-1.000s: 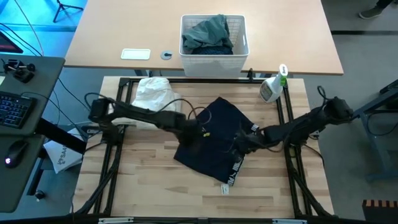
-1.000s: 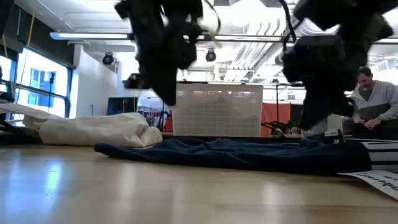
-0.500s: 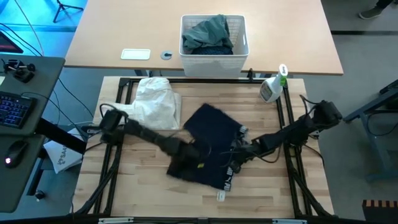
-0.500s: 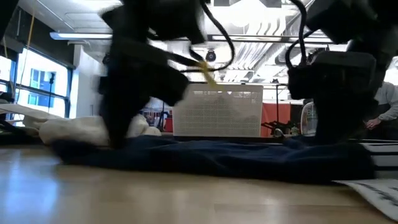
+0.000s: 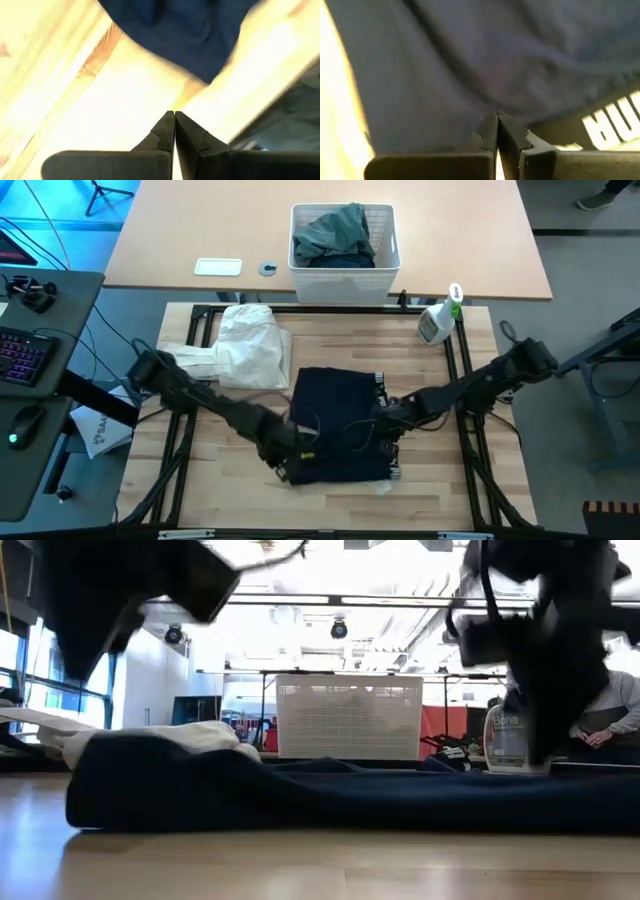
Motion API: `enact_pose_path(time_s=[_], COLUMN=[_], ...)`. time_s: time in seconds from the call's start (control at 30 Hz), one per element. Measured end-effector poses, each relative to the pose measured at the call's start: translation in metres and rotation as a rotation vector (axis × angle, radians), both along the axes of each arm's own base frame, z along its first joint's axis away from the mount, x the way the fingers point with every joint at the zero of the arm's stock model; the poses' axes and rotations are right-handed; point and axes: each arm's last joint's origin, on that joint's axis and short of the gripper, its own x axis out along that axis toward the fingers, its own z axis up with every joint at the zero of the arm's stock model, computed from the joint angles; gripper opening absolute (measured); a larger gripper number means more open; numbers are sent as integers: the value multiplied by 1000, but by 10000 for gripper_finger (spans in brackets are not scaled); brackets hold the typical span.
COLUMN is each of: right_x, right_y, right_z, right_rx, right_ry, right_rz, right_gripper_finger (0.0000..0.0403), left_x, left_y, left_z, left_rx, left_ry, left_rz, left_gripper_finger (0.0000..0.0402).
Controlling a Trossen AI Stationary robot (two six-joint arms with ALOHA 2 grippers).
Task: Fold Laundry from Bin
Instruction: Fold the blue boxer short
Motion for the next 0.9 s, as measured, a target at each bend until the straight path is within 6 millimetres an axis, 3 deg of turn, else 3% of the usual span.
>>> enact_pose_path(time_s=[0.17, 0.27, 0.4, 0.53, 0.63, 0.77, 0.9], right_x=[-5, -19, -47, -70, -77, -77, -73], right_y=[1, -8, -30, -55, -70, -86, -100], right_z=[37, 57, 62, 46, 29, 5, -7], right_rx=[22, -10, -49, -8, 63, 100, 99], right_ry=[-127, -226, -291, -318, -351, -434, -518], right_rz=[-22, -137, -383, -588, -677, -754, -823], right_gripper_finger=[0, 0, 1, 12, 53, 128, 173], left_x=[1, 6, 16, 23, 27, 35, 45], left_y=[32, 63, 118, 169, 197, 219, 225], left_z=[39, 49, 49, 36, 26, 9, -16], left_rx=[37, 119, 224, 298, 334, 360, 365], left_ry=[-147, -212, -244, -224, -216, -213, -185], left_rz=[157, 245, 282, 251, 216, 181, 146], left_gripper_finger=[0, 1, 14, 41, 59, 73, 76])
